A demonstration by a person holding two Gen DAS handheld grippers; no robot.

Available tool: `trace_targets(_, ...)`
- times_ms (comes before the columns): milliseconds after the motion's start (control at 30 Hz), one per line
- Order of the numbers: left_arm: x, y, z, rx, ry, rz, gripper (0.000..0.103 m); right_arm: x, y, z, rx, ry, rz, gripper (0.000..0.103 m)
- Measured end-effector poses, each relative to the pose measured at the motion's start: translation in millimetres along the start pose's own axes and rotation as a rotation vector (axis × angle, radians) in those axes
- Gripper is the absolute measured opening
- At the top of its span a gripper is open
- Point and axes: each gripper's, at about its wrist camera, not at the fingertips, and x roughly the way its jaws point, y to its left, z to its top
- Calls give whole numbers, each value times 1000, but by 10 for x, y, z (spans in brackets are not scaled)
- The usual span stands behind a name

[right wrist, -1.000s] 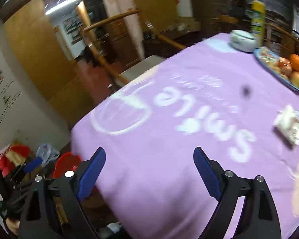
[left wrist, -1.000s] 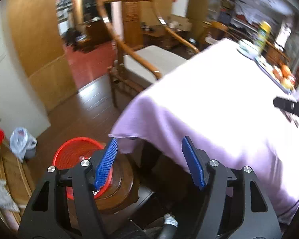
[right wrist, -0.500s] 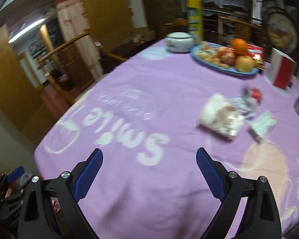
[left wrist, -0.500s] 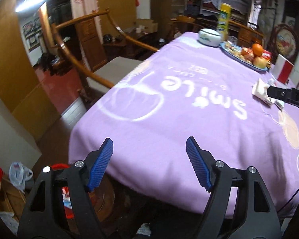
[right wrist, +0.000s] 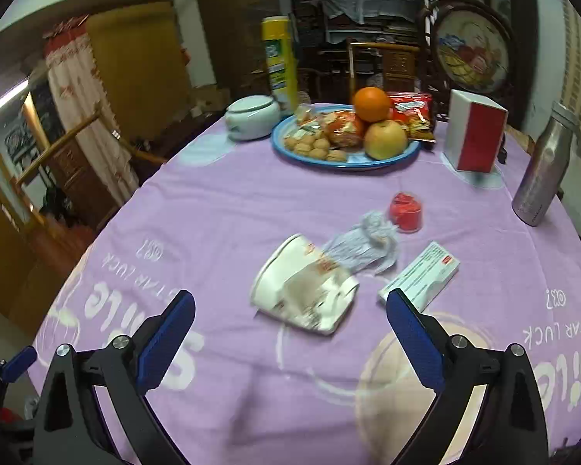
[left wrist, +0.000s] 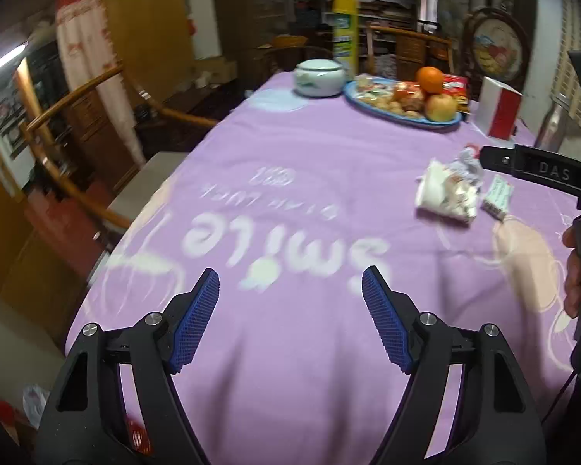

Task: Collect trash
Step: 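Swing both empty tools back over the table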

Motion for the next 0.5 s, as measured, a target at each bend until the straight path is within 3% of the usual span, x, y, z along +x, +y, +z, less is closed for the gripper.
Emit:
trace_targets(200, 234, -442, 282, 88, -13, -32, 79, 228, -449, 10, 115, 35, -48, 97)
trace_targets(433, 694, -873, 364, 153, 56, -66, 79, 343, -804, -55, 217, 35, -85, 97)
trace_targets(500, 760, -940, 398, 158, 65, -70, 79, 308, -896, -54, 228, 21, -137, 97)
